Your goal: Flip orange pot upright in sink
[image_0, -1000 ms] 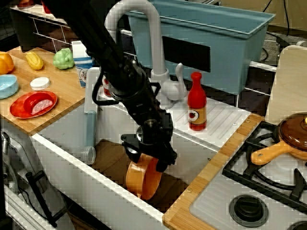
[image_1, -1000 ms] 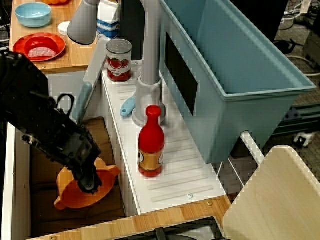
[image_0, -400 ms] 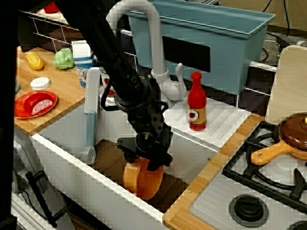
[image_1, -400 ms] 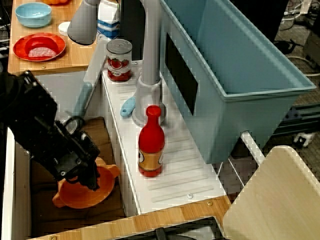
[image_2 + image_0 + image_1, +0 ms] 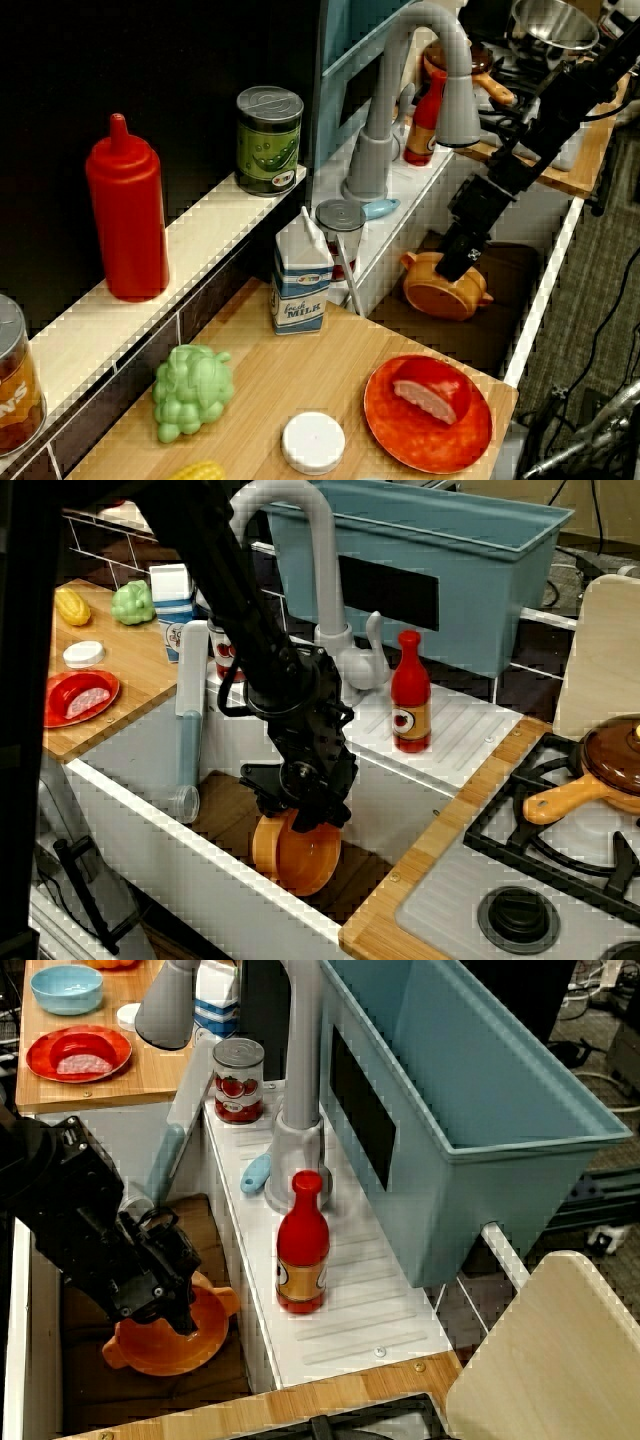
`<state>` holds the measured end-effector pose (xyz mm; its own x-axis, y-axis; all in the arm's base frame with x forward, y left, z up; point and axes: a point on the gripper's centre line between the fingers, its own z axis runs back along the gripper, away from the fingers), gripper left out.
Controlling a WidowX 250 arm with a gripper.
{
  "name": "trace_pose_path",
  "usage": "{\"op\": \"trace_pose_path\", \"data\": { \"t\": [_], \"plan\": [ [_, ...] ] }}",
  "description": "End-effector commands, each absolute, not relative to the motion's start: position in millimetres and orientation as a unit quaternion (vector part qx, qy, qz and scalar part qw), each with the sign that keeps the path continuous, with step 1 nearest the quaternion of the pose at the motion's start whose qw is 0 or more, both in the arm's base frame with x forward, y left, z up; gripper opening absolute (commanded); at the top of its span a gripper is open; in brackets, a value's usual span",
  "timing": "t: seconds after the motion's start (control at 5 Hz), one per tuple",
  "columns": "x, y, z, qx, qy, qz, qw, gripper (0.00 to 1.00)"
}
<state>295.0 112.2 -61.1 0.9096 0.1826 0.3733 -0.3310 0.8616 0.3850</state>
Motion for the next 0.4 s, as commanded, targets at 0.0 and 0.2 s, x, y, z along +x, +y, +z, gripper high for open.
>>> {"op": "trace_pose_path", "data": {
  "t": [0.0, 0.2],
  "plan": [
    [301.5, 112.8, -29.9, 0.166, -0.036, 0.004, 0.985, 0.0],
    [302.5, 117.3, -7.8, 0.098, 0.033, -0.071, 0.992, 0.0]
  ]
}}
